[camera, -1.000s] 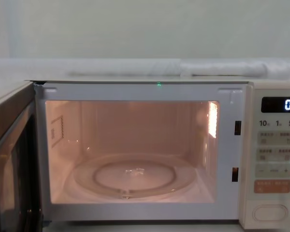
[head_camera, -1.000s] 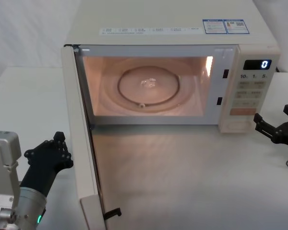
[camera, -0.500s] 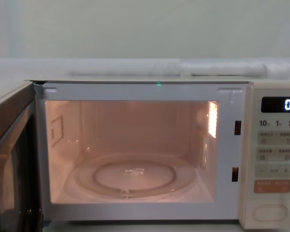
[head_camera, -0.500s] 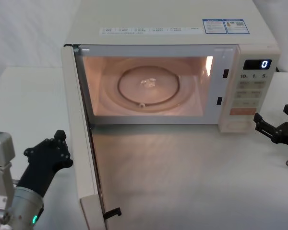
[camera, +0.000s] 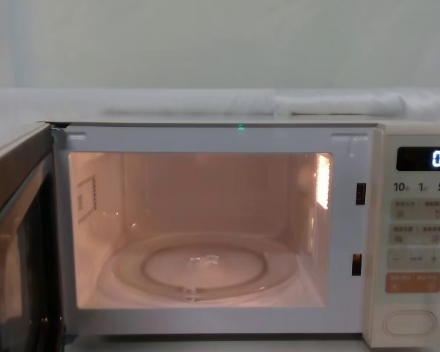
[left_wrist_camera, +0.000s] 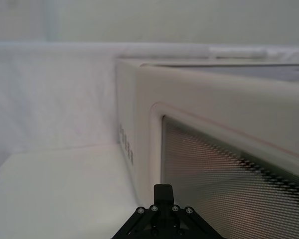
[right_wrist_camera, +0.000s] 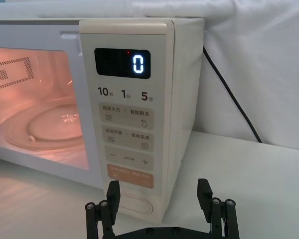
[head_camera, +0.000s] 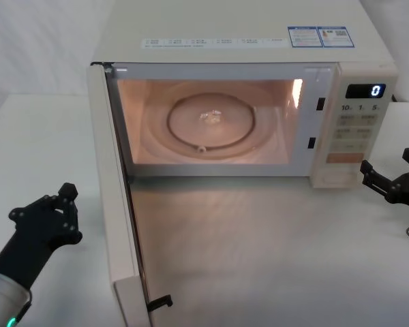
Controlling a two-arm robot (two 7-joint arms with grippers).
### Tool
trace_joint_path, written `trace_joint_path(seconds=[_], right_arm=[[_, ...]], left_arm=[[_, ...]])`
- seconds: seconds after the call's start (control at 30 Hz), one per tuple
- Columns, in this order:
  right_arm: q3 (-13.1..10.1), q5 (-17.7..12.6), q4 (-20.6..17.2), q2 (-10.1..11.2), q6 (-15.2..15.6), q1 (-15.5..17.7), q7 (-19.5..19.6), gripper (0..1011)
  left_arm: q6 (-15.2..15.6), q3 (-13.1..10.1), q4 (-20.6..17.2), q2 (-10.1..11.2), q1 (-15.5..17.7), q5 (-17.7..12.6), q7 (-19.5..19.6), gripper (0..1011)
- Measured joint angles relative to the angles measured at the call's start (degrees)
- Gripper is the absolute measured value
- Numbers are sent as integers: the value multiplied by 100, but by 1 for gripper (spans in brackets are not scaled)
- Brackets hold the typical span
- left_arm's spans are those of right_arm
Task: Press the button to open the microwave door with one hand; close the microwave door with the other hand.
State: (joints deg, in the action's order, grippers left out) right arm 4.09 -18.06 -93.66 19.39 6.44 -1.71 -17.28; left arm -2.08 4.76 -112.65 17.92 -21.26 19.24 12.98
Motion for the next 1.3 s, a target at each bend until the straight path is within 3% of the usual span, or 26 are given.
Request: trace_joint_path(seconds=[0.33,0.63,0.9,1.3], right_arm=[[0,0,0,0,0,0,0,1002],[0,0,0,0,0,0,0,1002],[0,0,0,0,0,0,0,1002],[0,0,0,0,0,0,0,1002]], left_arm=[[-138,186,-607,337,-531,417,490,0],[-151,103,-994,702,-667,658,856,0],[-54,-202,-1076,950,-466,761,1022,0],[18,-911,-730,907,317,858,1011,0]])
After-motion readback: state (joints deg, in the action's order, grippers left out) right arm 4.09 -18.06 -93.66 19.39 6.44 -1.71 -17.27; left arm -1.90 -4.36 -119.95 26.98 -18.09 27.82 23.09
